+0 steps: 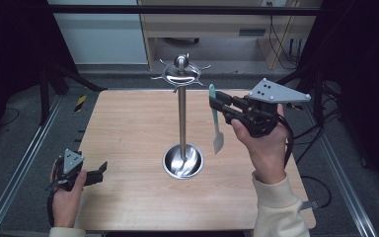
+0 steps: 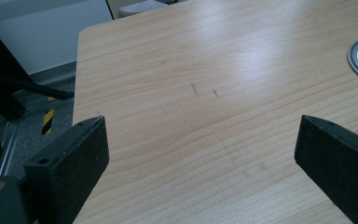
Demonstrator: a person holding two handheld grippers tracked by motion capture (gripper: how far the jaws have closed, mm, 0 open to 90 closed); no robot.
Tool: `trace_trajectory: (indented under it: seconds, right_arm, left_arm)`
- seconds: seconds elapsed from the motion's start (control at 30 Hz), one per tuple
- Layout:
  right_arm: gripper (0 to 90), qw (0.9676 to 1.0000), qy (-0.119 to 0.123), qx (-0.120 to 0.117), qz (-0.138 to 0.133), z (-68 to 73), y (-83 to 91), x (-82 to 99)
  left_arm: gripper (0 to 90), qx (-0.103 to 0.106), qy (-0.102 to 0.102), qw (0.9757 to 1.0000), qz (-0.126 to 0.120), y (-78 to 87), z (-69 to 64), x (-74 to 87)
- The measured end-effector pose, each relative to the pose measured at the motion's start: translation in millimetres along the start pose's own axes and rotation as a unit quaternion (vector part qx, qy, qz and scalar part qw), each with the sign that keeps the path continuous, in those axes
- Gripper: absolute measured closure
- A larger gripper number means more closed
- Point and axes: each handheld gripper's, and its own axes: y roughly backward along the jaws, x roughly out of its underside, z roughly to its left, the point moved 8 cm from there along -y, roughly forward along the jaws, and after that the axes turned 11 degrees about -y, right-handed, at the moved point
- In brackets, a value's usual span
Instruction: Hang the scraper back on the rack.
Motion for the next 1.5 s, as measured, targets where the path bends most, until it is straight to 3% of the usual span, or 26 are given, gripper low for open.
trace_trajectory:
  seconds: [0.3,0.4,0.77,1.5]
  right_arm:
    - [74.3,0.9999,0.006,0.003,-0.011,0.6,4.6,-16.0]
    - [74.3,0.9998,0.006,0.014,-0.01,-2.9,5.9,-13.1]
    - [74.2,0.9998,0.015,0.011,-0.003,5.5,-2.6,-9.1]
    - [74.2,0.9998,0.016,0.009,0.011,7.3,-15.5,-2.3]
  left_arm:
    - [2.7,-0.002,0.002,1.0,0.002,0.6,0.6,2.1]
    - [2.7,-0.002,0.0,1.0,0.002,0.3,0.6,1.8]
    - [2.7,0.003,-0.001,1.0,0.002,-0.8,-1.6,0.8]
    - [2.7,0.005,-0.002,1.0,0.003,-1.3,-2.3,0.6]
